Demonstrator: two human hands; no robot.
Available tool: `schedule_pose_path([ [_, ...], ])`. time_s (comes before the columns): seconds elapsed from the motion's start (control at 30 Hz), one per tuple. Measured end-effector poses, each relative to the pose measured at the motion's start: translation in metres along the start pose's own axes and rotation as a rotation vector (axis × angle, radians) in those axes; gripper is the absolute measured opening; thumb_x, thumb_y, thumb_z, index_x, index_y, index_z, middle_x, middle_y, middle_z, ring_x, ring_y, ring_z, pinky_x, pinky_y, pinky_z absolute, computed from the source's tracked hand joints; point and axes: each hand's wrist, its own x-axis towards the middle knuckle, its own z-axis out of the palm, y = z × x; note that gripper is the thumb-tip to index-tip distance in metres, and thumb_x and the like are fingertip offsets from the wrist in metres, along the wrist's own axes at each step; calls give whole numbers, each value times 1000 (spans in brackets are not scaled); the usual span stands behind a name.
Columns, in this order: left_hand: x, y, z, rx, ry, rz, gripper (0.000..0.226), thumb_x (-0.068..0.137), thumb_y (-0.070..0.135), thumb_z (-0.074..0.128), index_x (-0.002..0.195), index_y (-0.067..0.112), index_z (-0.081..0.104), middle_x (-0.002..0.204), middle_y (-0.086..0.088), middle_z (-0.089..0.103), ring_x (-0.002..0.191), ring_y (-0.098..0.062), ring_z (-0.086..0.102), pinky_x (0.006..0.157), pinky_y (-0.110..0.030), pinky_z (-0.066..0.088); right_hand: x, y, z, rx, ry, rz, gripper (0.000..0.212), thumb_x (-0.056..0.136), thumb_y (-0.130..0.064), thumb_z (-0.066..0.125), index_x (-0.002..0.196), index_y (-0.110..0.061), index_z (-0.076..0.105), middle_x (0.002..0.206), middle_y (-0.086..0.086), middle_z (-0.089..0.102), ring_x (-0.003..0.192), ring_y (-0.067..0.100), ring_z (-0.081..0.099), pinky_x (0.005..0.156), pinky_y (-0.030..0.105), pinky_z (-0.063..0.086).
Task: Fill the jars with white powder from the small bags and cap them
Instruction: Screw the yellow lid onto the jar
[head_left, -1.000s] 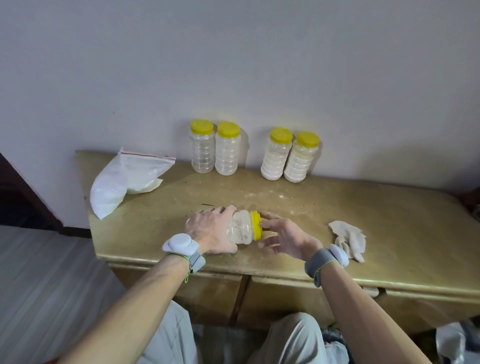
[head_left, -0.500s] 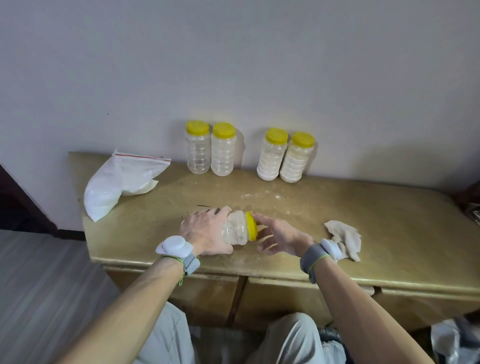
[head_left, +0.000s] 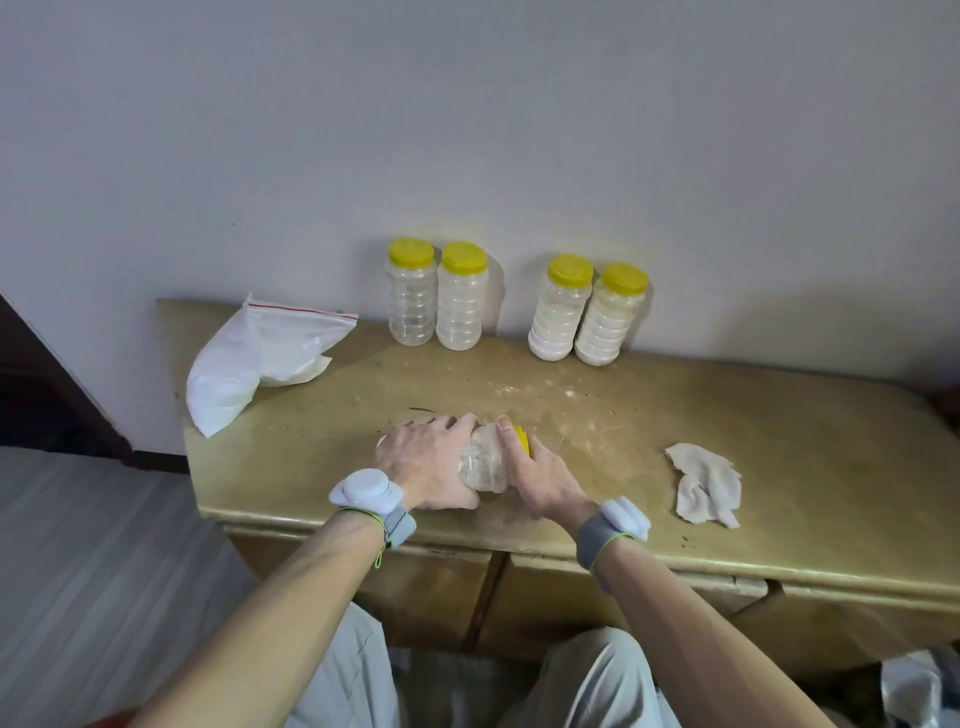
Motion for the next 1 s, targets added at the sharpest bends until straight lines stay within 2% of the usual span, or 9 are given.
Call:
schedule_pose_path([
  [0.07,1,-1,1,-1,0,4,79,52,61,63,125,40,39,105,12,60,93,-22,62,80,-35,51,-1,0,-9,4,-105,12,79,84,-86,22,126,-24,47,108,10,62,80,26,67,58,31,54],
  [0.13,1,-3,3,-13,6,1,80,52,62,63,125,42,38,106,12,60,94,-22,62,80,-36,51,-3,3,-14,33,-135,-65,64,90,-79,27,130,-31,39,104,7,60,65,22,62,50,29,51],
  [0.23,1,-5,1,-32,2,-5,78,52,62,63,123,41,38,104,13,59,94,-21,61,81,-37,53,0,3,-8,20,-42,-131,47,93,-74,32,115,-35,48,97,9,61,75,25,60,65,39,55],
  [0.4,0,-3,2,1,-7,23,76,52,63,60,121,40,39,106,12,61,95,-21,61,84,-38,52,4,5,-8,-103,-43,-82,78,80,-90,23,102,-22,54,86,10,67,73,30,63,69,43,53],
  [0.57,-1,-10,-2,-72,22,-2,76,55,63,62,124,42,39,107,12,61,97,-22,62,84,-37,52,-2,11,-6,-192,81,-330,47,91,-76,28,114,-36,38,81,1,60,78,29,57,77,44,46],
  [0.63,-2,-8,0,-64,18,-8,76,53,62,60,123,44,38,106,13,60,96,-22,62,84,-38,53,-1,5,2,-134,118,-261,47,91,-76,25,98,-33,42,77,1,60,78,31,55,78,44,46],
  [0.73,-2,-8,1,-58,15,-13,75,50,64,59,120,44,37,103,13,59,95,-22,62,84,-39,53,4,-5,4,-71,79,-97,62,89,-80,24,89,-24,50,94,10,64,91,34,56,89,44,44],
  [0.9,-5,-11,-4,-64,15,6,77,53,65,60,124,45,37,108,13,60,97,-21,62,84,-37,53,1,3,-9,-98,-7,-244,59,85,-84,33,92,-26,44,75,2,62,66,22,60,70,39,49],
  [1.0,-8,-10,-5,-74,8,4,74,55,63,62,123,46,37,107,13,60,97,-21,62,83,-36,52,-3,6,-2,-98,74,-333,47,91,-75,34,110,-34,46,86,-1,64,79,21,60,73,35,45],
])
